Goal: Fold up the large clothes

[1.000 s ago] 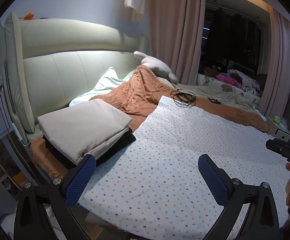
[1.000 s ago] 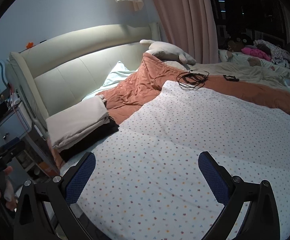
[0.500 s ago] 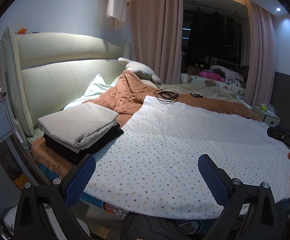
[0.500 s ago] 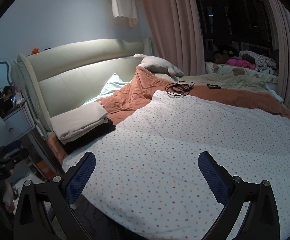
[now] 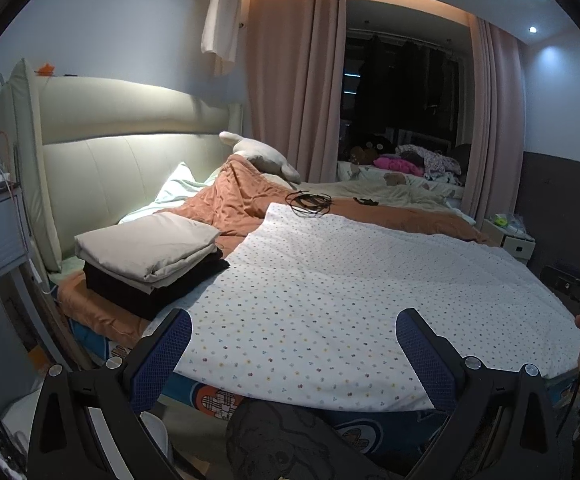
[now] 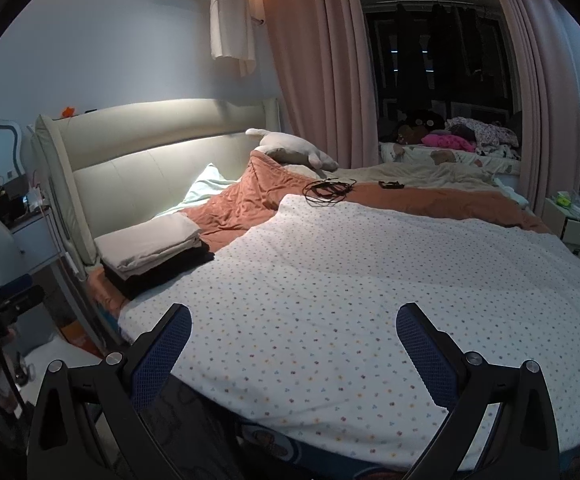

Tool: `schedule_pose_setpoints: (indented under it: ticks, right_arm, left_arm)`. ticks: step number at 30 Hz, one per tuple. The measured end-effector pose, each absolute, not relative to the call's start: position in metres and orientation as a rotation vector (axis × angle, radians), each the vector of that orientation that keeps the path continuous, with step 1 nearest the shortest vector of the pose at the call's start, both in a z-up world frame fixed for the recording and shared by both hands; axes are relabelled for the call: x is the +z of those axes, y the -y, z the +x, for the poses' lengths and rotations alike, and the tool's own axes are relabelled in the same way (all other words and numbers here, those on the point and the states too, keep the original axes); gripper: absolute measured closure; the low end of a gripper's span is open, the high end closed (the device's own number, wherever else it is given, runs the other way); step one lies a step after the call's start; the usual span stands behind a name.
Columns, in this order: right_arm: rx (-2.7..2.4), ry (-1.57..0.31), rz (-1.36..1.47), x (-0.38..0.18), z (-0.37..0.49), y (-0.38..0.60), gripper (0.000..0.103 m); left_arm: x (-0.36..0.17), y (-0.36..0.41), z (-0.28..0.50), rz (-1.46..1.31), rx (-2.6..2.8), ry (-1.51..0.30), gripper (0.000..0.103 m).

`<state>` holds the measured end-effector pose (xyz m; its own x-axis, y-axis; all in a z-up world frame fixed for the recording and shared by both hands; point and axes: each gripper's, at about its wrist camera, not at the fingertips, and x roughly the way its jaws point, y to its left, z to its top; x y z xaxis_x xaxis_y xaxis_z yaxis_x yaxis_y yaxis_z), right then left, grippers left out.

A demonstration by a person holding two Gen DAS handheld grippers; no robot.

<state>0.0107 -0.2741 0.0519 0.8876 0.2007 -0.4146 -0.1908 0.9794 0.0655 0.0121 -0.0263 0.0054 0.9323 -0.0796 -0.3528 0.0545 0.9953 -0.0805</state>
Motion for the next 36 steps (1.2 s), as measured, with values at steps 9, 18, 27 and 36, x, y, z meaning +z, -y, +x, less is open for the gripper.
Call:
schedule_pose_setpoints:
  ticks: [9, 18, 27, 36]
  right_arm:
    - [0.199, -0.408, 0.053, 0.040, -0.023, 0.282, 0.000]
    - [0.205, -0.402, 0.071, 0.033, -0.030, 0.283, 0.000]
    - [0.202, -0.411, 0.080, 0.029, -0.028, 0.286, 0.000]
    - [0.195, -0.428, 0.095, 0.024, -0.027, 0.287, 0.000]
  left_arm:
    - [-0.001, 0.034, -0.020, -0.034, -0.075, -0.332, 0.000]
    - [-0.005, 0.040, -0.027, -0.036, -0.076, -0.308, 0.000]
    - [-0.007, 0.035, -0.025, -0.065, -0.077, -0.323, 0.000]
    - [-0.005, 0.038, -0.031, -0.052, -0.084, -0.313, 0.000]
